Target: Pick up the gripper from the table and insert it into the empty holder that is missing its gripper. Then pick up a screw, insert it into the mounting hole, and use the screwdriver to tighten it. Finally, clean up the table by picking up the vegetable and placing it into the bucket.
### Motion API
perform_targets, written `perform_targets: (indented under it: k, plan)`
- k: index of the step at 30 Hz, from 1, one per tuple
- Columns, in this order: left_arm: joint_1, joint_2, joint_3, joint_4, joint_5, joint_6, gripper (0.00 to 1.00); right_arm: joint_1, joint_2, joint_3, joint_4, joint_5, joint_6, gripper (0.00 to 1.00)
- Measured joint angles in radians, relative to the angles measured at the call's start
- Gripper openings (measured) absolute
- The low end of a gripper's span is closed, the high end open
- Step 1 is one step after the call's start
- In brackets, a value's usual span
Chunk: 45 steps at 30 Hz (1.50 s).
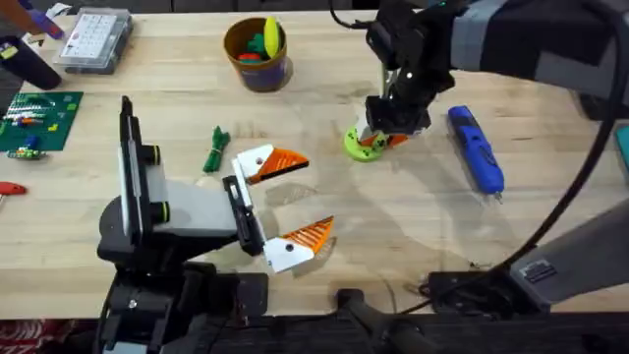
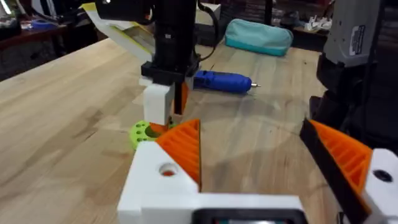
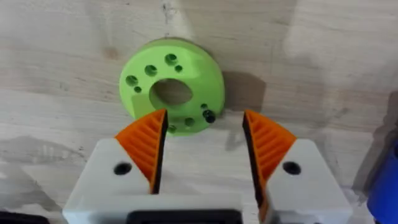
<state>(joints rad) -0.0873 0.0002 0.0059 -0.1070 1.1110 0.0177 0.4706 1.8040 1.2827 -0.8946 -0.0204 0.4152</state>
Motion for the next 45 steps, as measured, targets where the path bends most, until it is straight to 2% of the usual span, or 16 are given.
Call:
perform_targets:
  k: [5, 9, 18, 23, 45]
  plan:
    - [0.000, 0.000, 0.000, 0.000, 0.000, 0.000, 0.992, 0.000, 0.000, 0.000, -0.002, 0.000, 0.000, 0.269]
    - [0.000, 0.000, 0.000, 0.000, 0.000, 0.000, 0.990, 0.000, 0.000, 0.000, -0.007, 0.000, 0.000, 0.246]
    - [0.000, 0.000, 0.000, 0.000, 0.000, 0.000, 0.991, 0.000, 0.000, 0.000, -0.007, 0.000, -0.001, 0.074]
    - [0.000, 0.000, 0.000, 0.000, 0.000, 0.000, 0.991, 0.000, 0.000, 0.000, -0.006, 0.000, -0.002, 0.010]
    - [0.000, 0.000, 0.000, 0.000, 0.000, 0.000, 0.991, 0.000, 0.000, 0.000, 0.000, 0.000, -0.007, 0.004]
